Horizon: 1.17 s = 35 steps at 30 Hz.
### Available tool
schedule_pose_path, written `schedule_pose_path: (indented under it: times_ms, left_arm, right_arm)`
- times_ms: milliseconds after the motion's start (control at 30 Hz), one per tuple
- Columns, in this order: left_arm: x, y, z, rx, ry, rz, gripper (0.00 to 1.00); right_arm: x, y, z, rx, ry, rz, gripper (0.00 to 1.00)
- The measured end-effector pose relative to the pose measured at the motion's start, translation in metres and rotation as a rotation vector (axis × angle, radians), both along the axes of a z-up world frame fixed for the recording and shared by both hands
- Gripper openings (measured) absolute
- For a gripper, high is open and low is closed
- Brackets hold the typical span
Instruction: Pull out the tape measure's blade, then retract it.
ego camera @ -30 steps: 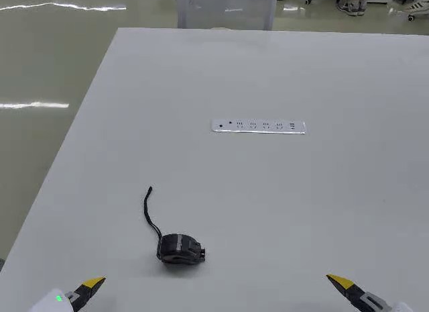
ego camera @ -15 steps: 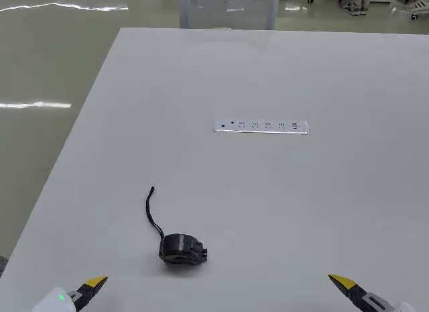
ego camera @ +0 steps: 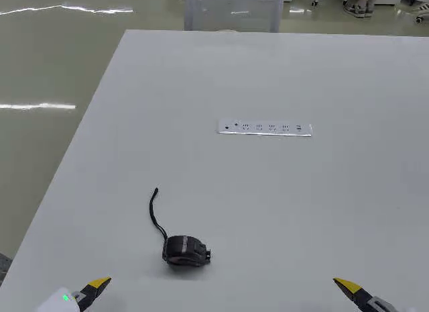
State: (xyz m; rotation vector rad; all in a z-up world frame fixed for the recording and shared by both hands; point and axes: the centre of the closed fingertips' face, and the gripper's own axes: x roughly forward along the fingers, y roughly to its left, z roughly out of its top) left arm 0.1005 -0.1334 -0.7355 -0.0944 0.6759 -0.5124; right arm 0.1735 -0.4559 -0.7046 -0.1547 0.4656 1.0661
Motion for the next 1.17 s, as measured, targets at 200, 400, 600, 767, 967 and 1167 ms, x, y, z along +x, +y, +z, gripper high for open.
schedule_pose_path:
  times_ms: [200, 400, 600, 767, 967, 1167]
  left_arm:
    - [-0.0003, -0.0007, 0.0002, 0.000, 0.001, -0.005, 0.93]
    - [-0.0003, 0.0005, 0.0020, 0.004, 0.000, -0.006, 0.93]
    - [-0.0006, 0.0011, 0.0020, 0.007, 0.001, -0.007, 0.93]
    - [-0.0005, 0.0015, 0.0008, 0.007, 0.002, -0.007, 0.93]
    - [-0.0006, 0.0013, 0.0005, 0.006, 0.002, -0.008, 0.93]
    - [0.0002, 0.0019, 0.0014, 0.008, 0.002, -0.007, 0.93]
  right_arm:
    - [-0.0002, -0.0013, -0.0008, -0.004, -0.002, 0.002, 0.75]
    - [-0.0016, -0.0001, 0.0001, -0.010, -0.003, 0.009, 0.75]
    - [-0.0024, 0.0000, 0.0000, -0.013, -0.005, 0.013, 0.75]
    - [-0.0028, -0.0005, -0.0005, -0.015, -0.005, 0.013, 0.75]
    - [-0.0037, -0.0012, -0.0013, -0.017, -0.003, 0.012, 0.75]
    - [-0.0036, -0.0022, -0.0022, -0.018, -0.004, 0.011, 0.75]
